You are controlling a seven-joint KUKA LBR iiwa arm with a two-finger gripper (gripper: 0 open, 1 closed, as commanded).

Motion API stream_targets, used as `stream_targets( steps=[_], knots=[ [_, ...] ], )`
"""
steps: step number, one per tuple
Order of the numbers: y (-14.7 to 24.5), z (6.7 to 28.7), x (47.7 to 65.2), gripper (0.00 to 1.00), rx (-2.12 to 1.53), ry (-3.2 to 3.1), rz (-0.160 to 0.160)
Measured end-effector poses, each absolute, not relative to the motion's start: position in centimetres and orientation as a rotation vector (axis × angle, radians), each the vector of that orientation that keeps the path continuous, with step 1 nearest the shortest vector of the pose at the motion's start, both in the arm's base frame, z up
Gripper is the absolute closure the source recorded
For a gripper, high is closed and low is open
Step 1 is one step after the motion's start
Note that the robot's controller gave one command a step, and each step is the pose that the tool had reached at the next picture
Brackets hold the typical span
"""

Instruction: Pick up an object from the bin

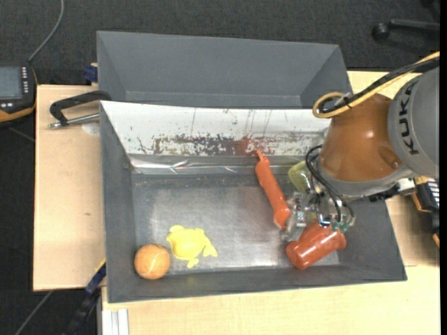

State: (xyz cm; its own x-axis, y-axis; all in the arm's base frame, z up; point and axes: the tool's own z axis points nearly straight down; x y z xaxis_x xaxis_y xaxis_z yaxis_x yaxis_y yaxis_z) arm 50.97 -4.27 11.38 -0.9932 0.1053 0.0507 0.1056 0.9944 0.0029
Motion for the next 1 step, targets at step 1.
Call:
stream_targets(
  steps=[1],
  knots=[
    [-4.81,9.54,51.25,1.0,-0.058,-3.101,-0.01]
  ],
)
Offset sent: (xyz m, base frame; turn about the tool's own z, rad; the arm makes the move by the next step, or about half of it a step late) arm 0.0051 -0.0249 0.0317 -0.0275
